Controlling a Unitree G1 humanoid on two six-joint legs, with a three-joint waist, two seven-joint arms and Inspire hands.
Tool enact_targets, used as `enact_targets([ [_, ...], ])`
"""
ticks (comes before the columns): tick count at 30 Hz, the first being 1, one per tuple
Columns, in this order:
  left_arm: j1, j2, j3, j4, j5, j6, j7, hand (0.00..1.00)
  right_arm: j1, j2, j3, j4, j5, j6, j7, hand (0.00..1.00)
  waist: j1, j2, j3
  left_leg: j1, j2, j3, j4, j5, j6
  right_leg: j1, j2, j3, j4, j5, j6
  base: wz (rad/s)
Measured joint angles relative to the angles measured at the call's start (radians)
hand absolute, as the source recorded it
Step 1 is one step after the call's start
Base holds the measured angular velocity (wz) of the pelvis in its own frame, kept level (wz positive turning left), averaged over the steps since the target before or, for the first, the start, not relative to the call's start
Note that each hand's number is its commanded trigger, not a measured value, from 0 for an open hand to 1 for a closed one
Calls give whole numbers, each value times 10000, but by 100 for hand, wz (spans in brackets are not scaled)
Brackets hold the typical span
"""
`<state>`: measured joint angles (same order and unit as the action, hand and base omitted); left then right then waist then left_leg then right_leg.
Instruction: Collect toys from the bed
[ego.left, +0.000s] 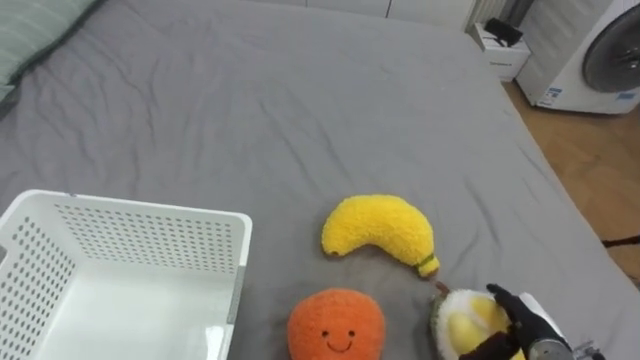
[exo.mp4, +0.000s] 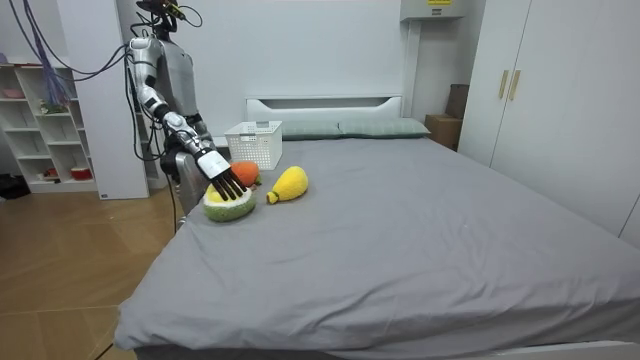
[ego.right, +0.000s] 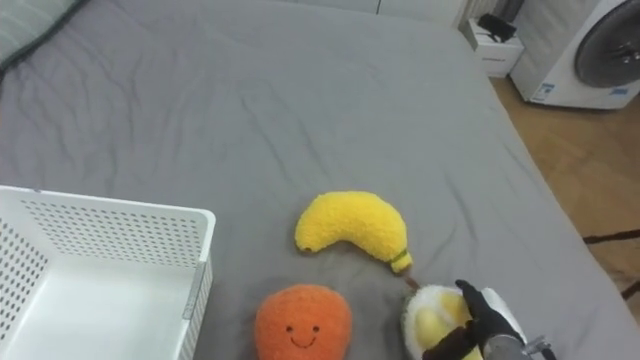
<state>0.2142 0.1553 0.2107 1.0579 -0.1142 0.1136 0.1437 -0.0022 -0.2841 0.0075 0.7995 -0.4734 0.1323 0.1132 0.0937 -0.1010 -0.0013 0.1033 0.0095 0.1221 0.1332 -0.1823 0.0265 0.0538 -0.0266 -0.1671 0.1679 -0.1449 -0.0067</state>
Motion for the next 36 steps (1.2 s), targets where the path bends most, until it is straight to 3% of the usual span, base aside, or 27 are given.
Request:
enact_targets([
  [2, -51, -6, 0, 0, 2, 0, 17, 0, -151, -17, 77, 395, -104, 2, 4, 0, 119, 2, 0, -26, 5, -8, 4, -1, -2, 16, -3, -4, -8, 0, 0, 0],
  [3, -72, -15, -1, -1, 3, 0, 18, 0, -192, -17, 88, 570, -305, 2, 4, 10, 197, 0, 1, -41, 4, -26, 11, -1, -3, 21, -3, -7, -13, 0, -1, 0],
  [4, -81, -20, -1, -1, 3, -1, 19, 0, -195, -16, 96, 685, -452, 3, 1, 29, 245, 0, 1, -42, 1, -43, 14, -2, -3, 27, -4, -8, -18, 0, -1, 3],
  [5, -81, -19, -4, 0, 3, -1, 21, 0, -212, -15, 101, 750, -488, 3, -2, 56, 269, 0, 1, -44, -1, -57, 16, -2, -3, 31, -7, -8, -20, -1, -1, 5],
  [8, -79, -16, -5, 12, 1, 0, 47, 0, -389, -13, 140, 1049, -734, 12, -23, 82, 325, -5, 4, -56, -22, -145, 18, -1, -2, 50, -6, -57, -33, -3, 1, 6],
  [12, -192, -21, -3, 98, -1, -6, 48, 0, -549, -30, 129, 1340, -850, 21, -271, 100, 414, -37, 15, -41, -12, -184, 9, -2, -4, 159, -4, -156, -173, 9, 2, 7],
  [36, -354, -37, -245, 245, 45, -56, 139, 0, -312, 256, 244, 1700, -485, -147, -1150, 100, 367, 86, 32, -55, -48, -339, 27, -1, -3, 296, -59, -326, -202, 3, 11, 1],
])
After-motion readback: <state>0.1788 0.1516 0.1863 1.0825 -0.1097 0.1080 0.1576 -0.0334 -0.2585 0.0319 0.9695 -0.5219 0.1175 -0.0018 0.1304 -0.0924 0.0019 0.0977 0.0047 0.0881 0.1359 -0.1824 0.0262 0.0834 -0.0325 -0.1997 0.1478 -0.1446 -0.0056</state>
